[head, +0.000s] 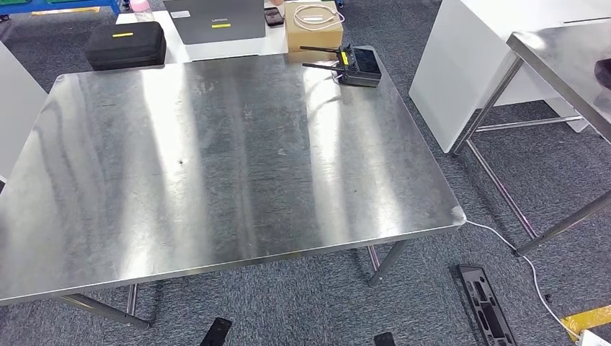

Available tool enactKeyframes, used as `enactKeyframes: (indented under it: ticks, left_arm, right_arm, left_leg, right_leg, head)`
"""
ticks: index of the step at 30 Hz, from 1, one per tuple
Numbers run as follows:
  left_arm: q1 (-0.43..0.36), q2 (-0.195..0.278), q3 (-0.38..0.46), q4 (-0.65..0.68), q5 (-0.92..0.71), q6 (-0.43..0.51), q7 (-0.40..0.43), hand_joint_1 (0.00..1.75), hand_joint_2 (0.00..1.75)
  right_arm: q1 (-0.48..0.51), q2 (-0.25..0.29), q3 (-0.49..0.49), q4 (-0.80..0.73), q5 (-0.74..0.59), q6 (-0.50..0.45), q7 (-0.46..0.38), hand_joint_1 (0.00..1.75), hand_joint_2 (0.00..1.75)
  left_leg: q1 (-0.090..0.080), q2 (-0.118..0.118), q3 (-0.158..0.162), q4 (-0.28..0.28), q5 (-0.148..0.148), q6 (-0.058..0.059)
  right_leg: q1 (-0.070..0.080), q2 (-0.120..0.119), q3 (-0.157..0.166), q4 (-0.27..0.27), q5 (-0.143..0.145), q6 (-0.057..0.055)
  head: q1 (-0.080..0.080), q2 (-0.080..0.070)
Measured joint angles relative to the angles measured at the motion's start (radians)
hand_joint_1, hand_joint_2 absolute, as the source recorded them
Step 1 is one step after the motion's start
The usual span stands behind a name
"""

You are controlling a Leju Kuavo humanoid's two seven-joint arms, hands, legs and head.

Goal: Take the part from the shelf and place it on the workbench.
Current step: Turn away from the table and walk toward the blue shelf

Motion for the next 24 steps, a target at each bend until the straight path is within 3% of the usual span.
enactKeyframes:
  ticks: [2, 4, 7, 10, 15, 21, 24]
  left_arm:
    - [0.016, 0.004, -0.028, -0.001, -0.045, -0.025, -0.007, 0.00, 0.00]
    - [0.057, 0.032, -0.064, -0.006, -0.081, -0.078, -0.041, 0.00, 0.00]
    - [0.130, 0.086, -0.099, -0.017, -0.089, -0.157, -0.066, 0.00, 0.00]
    - [0.172, 0.112, -0.140, -0.026, -0.098, -0.187, -0.050, 0.00, 0.00]
    - [0.184, 0.115, -0.242, -0.029, -0.101, -0.203, -0.041, 0.00, 0.00]
    - [0.187, 0.119, -0.283, -0.030, -0.102, -0.203, -0.041, 0.00, 0.00]
    - [0.188, 0.120, -0.303, -0.030, -0.101, -0.188, -0.041, 0.00, 0.00]
  right_arm:
    - [0.005, 0.000, 0.008, 0.039, -0.011, 0.042, 0.101, 0.00, 1.75]
    - [0.011, 0.003, -0.014, 0.062, -0.069, 0.084, 0.136, 0.00, 1.75]
    - [0.014, 0.004, -0.037, 0.086, -0.052, 0.154, 0.147, 0.00, 1.75]
    - [0.010, 0.003, -0.017, 0.101, 0.023, 0.225, 0.136, 0.00, 1.75]
    - [0.005, -0.001, 0.017, 0.113, 0.060, 0.264, 0.120, 0.00, 1.75]
    - [0.004, -0.003, 0.029, 0.117, 0.065, 0.265, 0.119, 0.00, 1.75]
    - [0.004, -0.004, 0.037, 0.119, 0.070, 0.260, 0.108, 0.00, 0.44]
  left_leg:
    - [0.000, 0.000, 0.000, 0.000, -0.001, -0.001]
    - [0.001, 0.002, 0.001, -0.001, -0.003, -0.003]
    - [0.002, 0.010, 0.005, -0.001, -0.007, -0.006]
    - [0.002, 0.007, 0.006, 0.000, -0.008, -0.004]
    - [0.002, 0.002, 0.007, -0.001, -0.009, -0.004]
    - [0.002, 0.002, 0.008, 0.000, -0.009, -0.004]
    - [0.002, 0.002, 0.008, 0.000, -0.009, -0.004]
  right_leg:
    - [0.000, 0.000, 0.000, 0.000, 0.000, 0.000]
    - [0.000, 0.002, 0.001, 0.000, -0.002, -0.002]
    - [0.000, 0.008, 0.001, 0.000, -0.003, -0.005]
    - [0.000, 0.005, -0.006, 0.000, -0.006, -0.006]
    - [0.000, 0.002, -0.004, 0.000, -0.008, -0.006]
    - [0.000, 0.002, 0.004, 0.000, -0.008, -0.006]
    - [0.000, 0.002, 0.005, 0.000, -0.008, -0.006]
  head:
    - [0.000, 0.000]
    - [0.000, 0.000]
    - [0.000, 0.000]
    - [0.000, 0.000]
    - [0.001, 0.000]
    - [0.000, 0.000]
    - [0.000, 0.000]
